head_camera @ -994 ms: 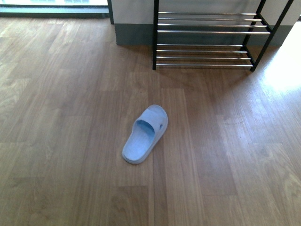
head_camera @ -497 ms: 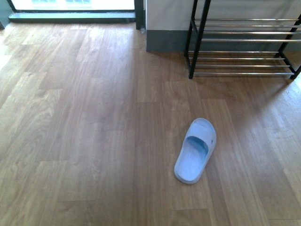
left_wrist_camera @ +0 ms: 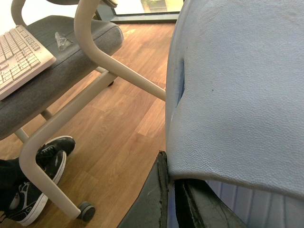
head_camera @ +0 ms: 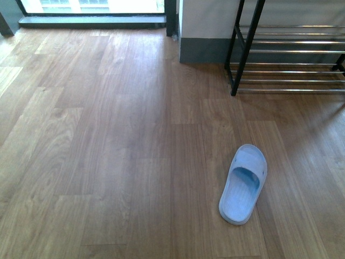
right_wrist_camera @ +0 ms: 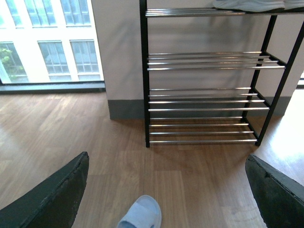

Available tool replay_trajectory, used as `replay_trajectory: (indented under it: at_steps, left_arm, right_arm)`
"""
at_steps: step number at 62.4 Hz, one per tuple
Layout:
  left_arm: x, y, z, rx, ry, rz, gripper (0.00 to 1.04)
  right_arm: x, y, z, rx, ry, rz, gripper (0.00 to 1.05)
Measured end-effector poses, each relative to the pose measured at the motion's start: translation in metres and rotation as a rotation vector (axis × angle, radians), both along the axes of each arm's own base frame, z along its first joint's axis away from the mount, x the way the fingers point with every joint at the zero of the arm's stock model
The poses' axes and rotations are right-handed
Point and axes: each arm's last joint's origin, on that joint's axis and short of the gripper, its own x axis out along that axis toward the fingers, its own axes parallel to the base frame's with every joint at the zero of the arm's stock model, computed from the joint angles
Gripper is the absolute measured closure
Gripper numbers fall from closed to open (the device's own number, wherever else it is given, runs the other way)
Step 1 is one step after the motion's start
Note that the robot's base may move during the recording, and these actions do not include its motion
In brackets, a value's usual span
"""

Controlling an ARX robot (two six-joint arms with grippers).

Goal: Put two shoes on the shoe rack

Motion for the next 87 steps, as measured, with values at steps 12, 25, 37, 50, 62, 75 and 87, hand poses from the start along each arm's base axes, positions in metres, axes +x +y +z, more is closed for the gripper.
replay_trajectory:
  at_steps: [12, 25, 37, 50, 62, 75, 87]
  left_arm:
    - [0.0, 0.0, 0.0, 0.001, -0.002, 0.005, 1.03]
    - [0.0, 0.0, 0.0, 0.001, -0.002, 0.003, 1.03]
    - [0.0, 0.0, 0.0, 0.0, -0.002, 0.0, 1.03]
    - [0.0, 0.0, 0.0, 0.0, -0.001, 0.0, 1.03]
    - [0.0, 0.0, 0.0, 0.0, -0.001, 0.0, 1.03]
    - [0.0, 0.0, 0.0, 0.0, -0.001, 0.0, 1.03]
    - [0.0, 0.0, 0.0, 0.0, -0.001, 0.0, 1.03]
  right_arm:
    - [0.0, 0.0, 0.0, 0.0, 0.0, 0.004, 0.09]
    - [0.0, 0.0, 0.0, 0.0, -0.001, 0.0, 0.09]
    - [0.018, 0.006, -0.005, -0.047, 0.108, 0.128, 0.09]
    - [0.096, 0.023, -0.004, -0.082, 0.195, 0.044, 0.09]
    - [0.18, 0.047, -0.103, -0.155, 0.505, 0.037, 0.09]
    - [0.207, 0.054, -0.183, -0.178, 0.67, 0.025, 0.09]
    - [0.223, 0.059, -0.241, -0.187, 0.739, 0.008, 0.09]
